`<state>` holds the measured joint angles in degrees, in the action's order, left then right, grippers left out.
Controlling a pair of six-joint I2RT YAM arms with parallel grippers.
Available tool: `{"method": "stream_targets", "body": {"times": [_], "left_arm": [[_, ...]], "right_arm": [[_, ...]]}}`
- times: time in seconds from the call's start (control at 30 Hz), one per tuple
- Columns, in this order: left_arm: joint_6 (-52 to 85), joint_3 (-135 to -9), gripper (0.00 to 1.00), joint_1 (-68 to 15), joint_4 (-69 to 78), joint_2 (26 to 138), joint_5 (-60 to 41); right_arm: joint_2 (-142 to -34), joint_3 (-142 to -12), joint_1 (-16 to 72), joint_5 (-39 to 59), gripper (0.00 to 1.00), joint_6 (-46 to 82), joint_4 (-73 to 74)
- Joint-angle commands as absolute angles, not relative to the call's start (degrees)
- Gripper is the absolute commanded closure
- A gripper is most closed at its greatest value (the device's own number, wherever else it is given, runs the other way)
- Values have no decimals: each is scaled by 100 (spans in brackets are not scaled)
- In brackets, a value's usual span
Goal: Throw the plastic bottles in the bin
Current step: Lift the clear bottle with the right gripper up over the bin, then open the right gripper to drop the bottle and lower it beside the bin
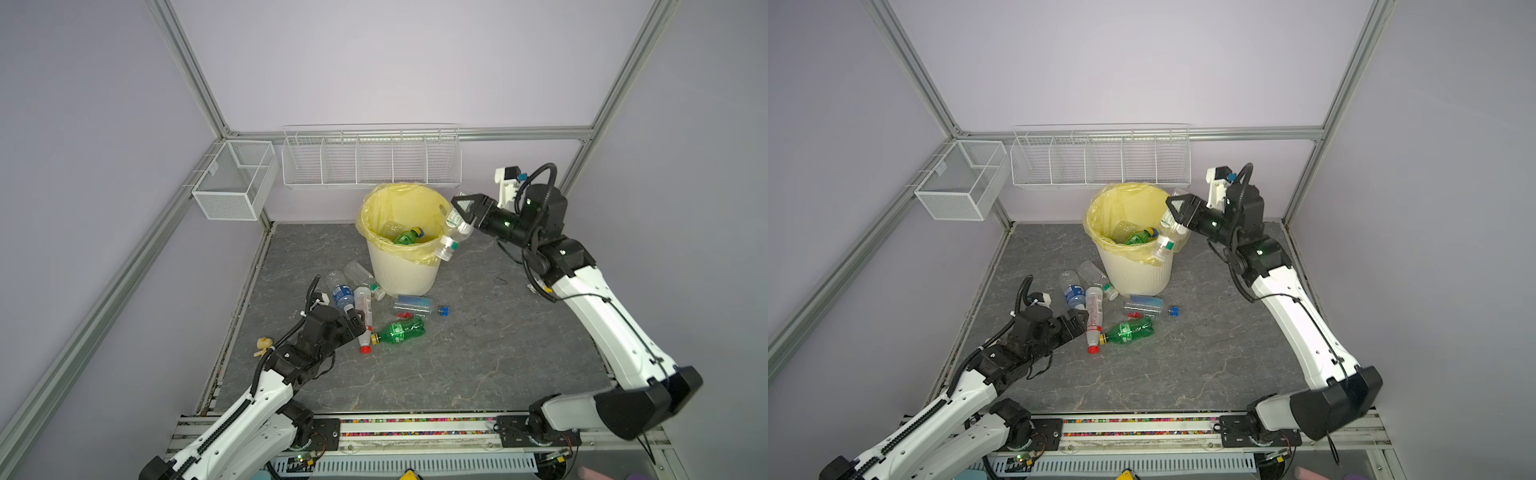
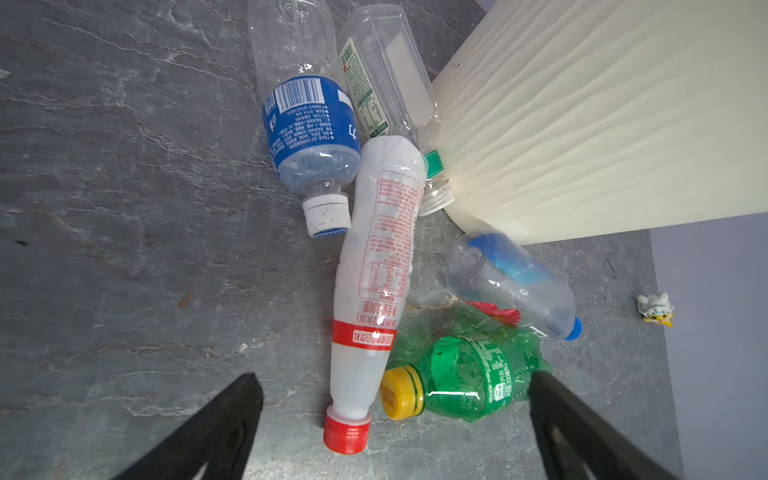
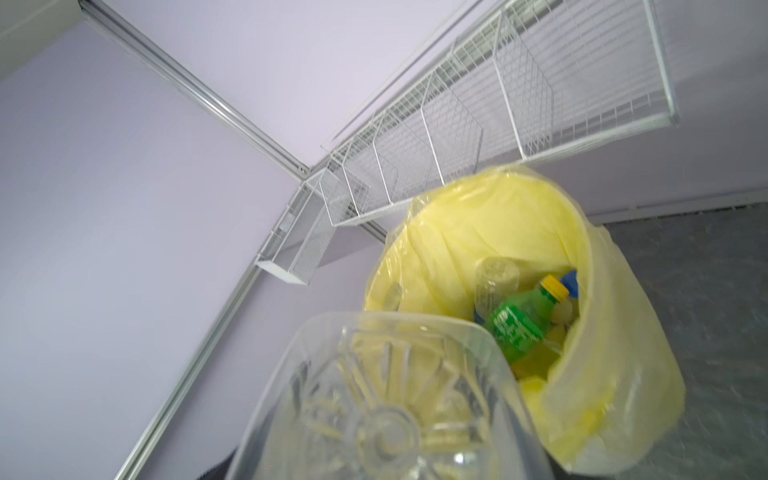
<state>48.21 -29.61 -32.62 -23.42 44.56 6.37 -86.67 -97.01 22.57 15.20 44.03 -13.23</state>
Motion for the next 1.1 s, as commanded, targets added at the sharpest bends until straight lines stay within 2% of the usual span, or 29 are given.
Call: {"method": "stream_targets", "body": {"times": [0.0, 0.13, 0.17, 0.27, 0.43, 0.57, 0.87, 1.07], "left_arm": [[4875, -2890, 0, -3234, -2363, 4351, 583], [4925, -2948, 0, -3234, -2423, 4149, 494], [4928, -2972, 0, -3234, -2451, 4124, 484], [4891, -3040, 0, -3232, -2537, 4103, 504], [4785, -3091, 0, -3226, -2593, 4087, 618], [4661, -3159, 0, -3226, -2628, 4102, 680], [4369, -3331, 0, -3227, -2827, 4202, 458], [4342, -3290, 0, -3228, -2859, 4200, 551]], "right_arm": [[-9812, -10922, 2324, 1147, 52, 4705, -1133], [-11141, -13013, 2421, 1173, 1, 4454, -2251], [-11281, -13344, 2440, 1183, 12, 4386, -2464], [-11127, -13311, 2486, 1177, 12, 4164, -2531], [-10238, -12222, 2487, 1321, 12, 3747, -2255], [-9273, -10790, 2472, 1446, 12, 3497, -1685], [-7161, -7753, 2208, 739, 12, 3520, -799], [-6808, -7414, 2083, 992, 12, 3258, -1507]]}}
